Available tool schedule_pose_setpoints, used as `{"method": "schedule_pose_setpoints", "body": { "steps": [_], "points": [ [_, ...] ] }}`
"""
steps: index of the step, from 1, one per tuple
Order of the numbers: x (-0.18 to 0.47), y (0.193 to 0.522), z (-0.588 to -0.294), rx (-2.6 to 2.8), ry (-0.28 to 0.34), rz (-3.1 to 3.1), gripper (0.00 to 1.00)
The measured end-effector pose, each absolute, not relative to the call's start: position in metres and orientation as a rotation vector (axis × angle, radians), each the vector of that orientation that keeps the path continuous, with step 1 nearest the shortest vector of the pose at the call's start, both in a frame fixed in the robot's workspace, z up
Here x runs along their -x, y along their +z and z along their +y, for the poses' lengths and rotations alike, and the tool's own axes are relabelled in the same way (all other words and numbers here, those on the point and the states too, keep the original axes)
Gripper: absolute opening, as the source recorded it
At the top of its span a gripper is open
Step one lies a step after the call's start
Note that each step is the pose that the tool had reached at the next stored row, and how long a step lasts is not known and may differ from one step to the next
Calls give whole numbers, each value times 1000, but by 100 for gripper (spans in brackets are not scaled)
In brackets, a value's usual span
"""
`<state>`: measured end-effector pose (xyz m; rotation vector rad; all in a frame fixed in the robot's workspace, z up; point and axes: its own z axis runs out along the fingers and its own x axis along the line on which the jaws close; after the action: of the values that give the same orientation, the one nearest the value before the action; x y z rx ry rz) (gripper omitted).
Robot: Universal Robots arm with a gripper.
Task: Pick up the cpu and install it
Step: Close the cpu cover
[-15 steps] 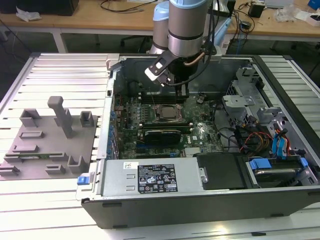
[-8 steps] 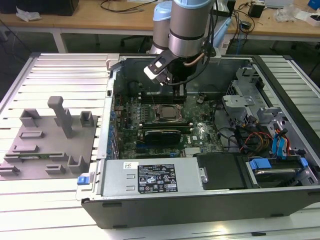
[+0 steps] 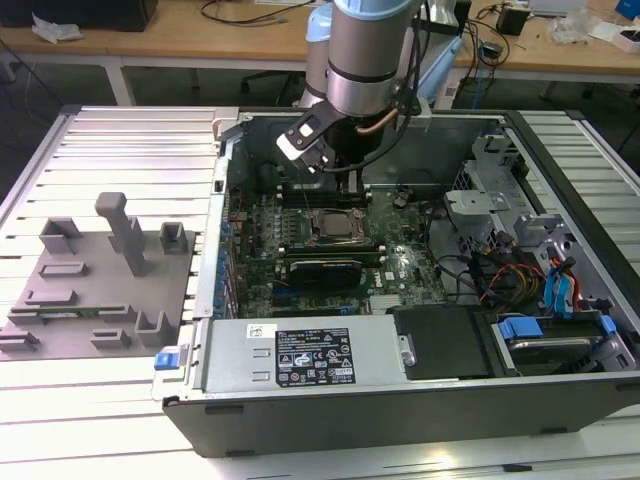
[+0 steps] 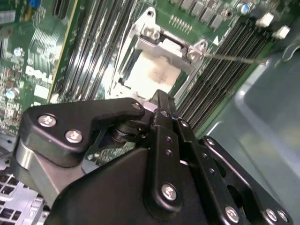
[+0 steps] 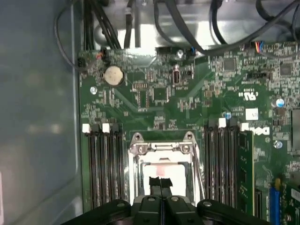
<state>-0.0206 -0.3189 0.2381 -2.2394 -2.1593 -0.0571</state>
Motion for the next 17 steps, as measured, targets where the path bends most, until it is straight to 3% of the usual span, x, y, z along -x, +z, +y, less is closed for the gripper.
{"method": "schedule_pose_setpoints", "body": {
  "steps": [17],
  "points": [
    [22,236,-323,1835,-46,-2507,11]
  ]
}}
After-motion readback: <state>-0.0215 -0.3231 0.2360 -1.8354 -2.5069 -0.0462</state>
